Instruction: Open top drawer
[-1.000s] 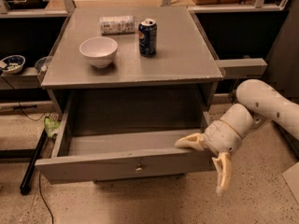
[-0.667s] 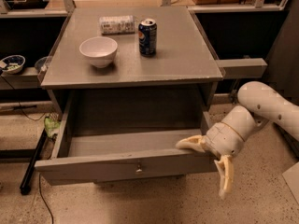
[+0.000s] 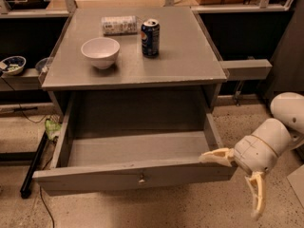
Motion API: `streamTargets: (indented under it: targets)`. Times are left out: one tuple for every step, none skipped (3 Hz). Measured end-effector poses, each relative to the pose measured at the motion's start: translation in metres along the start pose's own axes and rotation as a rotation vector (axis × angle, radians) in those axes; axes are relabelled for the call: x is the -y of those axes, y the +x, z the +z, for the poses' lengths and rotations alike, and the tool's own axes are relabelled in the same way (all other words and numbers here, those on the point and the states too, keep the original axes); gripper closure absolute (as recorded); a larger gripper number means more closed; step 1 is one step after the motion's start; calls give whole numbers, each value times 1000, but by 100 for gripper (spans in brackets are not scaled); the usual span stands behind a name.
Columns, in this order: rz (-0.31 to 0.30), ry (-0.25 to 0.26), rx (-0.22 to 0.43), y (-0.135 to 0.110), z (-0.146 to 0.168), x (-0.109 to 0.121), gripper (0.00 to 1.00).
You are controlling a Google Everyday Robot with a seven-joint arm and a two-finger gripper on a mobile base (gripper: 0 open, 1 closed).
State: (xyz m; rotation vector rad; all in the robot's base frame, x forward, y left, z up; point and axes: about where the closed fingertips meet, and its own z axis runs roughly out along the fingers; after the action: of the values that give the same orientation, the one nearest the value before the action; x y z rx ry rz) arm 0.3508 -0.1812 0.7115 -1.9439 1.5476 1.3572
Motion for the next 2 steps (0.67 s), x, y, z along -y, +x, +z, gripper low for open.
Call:
streamTargets:
  targets:
    - [7,15,-10,0,-1,3,0]
    - [60,113,-89,-6,-6,22,0]
